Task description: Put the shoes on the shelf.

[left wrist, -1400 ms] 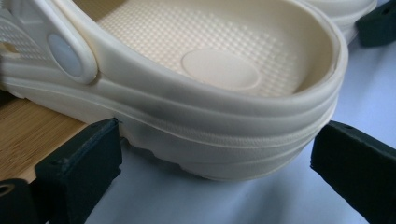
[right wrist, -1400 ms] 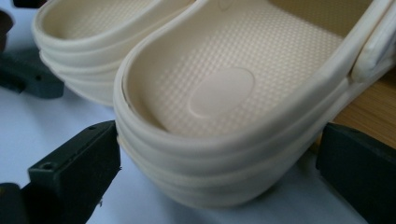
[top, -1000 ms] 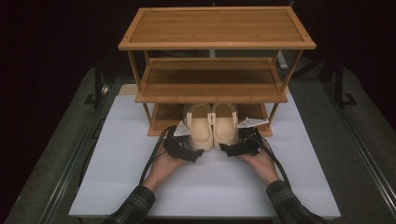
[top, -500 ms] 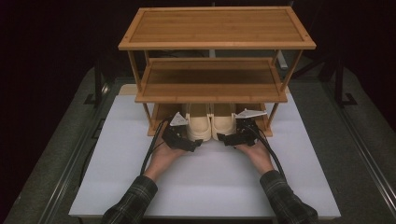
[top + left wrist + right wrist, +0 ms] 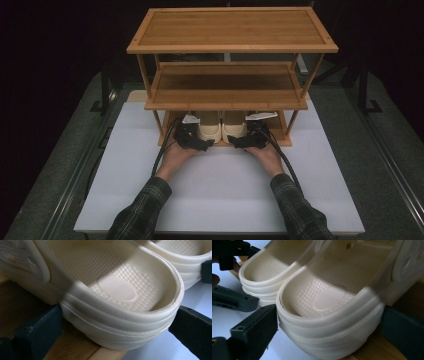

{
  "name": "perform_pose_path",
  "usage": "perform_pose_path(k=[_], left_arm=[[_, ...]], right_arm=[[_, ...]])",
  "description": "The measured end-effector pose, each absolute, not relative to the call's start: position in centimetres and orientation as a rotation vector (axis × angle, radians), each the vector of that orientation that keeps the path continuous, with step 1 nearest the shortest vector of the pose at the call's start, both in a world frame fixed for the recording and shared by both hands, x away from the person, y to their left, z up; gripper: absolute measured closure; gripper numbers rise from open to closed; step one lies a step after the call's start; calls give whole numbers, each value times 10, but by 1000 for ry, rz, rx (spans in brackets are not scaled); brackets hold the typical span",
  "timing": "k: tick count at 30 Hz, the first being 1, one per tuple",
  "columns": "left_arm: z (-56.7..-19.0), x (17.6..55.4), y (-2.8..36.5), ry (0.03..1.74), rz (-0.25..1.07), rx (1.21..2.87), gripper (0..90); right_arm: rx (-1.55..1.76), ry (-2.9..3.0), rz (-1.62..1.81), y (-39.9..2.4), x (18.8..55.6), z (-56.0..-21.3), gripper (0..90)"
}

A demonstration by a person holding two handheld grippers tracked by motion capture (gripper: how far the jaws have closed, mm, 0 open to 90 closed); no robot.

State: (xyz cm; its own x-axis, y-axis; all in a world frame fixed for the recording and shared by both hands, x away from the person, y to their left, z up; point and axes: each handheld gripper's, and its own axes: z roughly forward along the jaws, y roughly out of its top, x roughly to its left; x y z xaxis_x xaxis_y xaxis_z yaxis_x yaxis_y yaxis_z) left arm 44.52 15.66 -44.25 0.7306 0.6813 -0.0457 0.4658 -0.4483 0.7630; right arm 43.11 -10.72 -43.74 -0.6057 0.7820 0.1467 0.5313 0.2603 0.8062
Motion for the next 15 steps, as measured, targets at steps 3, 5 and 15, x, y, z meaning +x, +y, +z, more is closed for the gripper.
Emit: perform_pose_path(k=[3,5,15], left_arm=[[-443,447,155,866,358,2139,0],[-443,447,154,850,348,2144,0],[-442,446,158,851,347,2140,0]], right_arm=[[1203,2255,1241,-106,433,-441,17],[1202,2264,1239,-108,435,-444,16],[1211,2264,1206,-108,435,-436,49]])
